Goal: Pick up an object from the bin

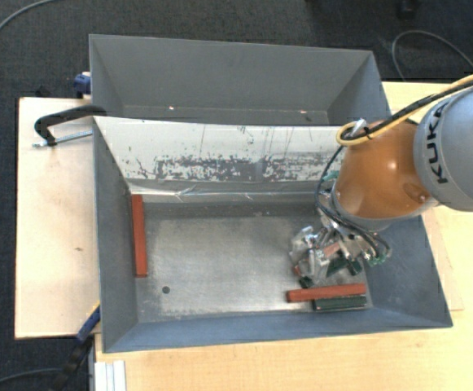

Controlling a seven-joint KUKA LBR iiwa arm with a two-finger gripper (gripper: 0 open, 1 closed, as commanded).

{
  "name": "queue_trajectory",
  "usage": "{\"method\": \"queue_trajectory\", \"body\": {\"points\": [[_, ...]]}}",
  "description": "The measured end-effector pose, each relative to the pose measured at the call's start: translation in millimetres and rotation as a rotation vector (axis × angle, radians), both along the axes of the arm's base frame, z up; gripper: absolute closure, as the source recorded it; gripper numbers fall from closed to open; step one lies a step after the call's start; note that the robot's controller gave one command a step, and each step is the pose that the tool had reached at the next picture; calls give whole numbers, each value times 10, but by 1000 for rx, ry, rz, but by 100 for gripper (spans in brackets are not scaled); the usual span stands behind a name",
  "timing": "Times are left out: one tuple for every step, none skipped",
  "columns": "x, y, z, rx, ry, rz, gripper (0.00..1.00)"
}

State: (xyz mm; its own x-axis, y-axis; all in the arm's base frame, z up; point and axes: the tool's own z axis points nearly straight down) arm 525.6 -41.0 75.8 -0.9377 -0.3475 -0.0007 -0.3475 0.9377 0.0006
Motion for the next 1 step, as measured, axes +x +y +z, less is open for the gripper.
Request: {"method": "queue_trajectory", "body": {"points": [[-34, -38, 1541, -2, -15, 122, 100]]}}
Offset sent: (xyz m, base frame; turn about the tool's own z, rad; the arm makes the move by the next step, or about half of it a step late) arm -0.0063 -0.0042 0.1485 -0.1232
